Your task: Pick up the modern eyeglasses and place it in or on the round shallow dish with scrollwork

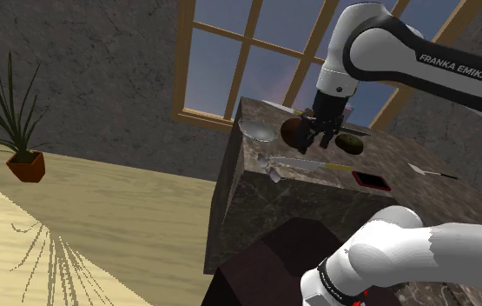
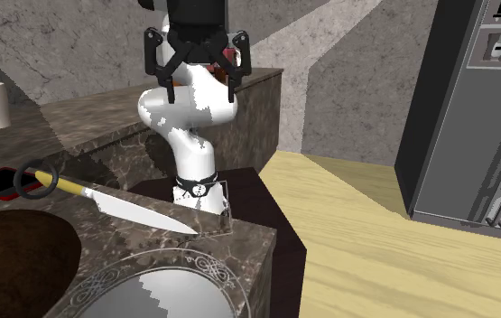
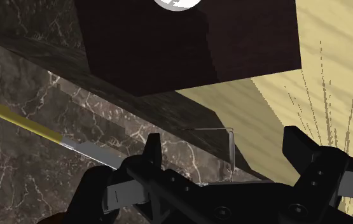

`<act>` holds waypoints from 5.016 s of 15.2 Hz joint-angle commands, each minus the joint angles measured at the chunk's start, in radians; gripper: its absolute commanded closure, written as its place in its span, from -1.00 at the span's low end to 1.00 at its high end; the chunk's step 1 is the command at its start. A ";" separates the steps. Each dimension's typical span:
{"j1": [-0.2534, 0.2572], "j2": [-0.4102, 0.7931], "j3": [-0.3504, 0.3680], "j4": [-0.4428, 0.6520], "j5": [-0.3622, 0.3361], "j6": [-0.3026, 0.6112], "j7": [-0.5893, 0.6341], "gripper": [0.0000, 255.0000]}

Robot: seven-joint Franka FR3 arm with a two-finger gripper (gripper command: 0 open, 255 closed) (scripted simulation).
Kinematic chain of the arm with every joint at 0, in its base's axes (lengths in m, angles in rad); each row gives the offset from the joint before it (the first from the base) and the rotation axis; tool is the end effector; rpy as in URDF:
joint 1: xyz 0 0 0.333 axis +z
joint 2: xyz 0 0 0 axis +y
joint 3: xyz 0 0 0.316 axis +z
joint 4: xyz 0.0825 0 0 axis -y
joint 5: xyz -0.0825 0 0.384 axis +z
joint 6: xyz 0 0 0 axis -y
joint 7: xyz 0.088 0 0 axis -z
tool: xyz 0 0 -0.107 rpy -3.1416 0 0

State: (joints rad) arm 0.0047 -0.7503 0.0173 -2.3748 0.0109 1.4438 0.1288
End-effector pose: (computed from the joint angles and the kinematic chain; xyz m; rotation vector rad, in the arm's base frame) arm 0.3000 0.0092 0.5611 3.1100 -0.1745 -0.2815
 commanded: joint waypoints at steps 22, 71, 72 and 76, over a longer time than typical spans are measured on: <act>0.011 0.308 0.009 -0.189 0.039 0.593 -0.004 -1.00; -0.024 0.624 -0.050 0.429 0.011 0.289 -0.074 1.00; -0.027 0.663 -0.054 0.473 0.012 0.284 -0.082 1.00; -0.041 0.817 -0.069 0.657 0.016 0.253 -0.110 1.00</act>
State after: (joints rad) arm -0.0322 0.0256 -0.0473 -1.7604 0.0256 1.6984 0.0274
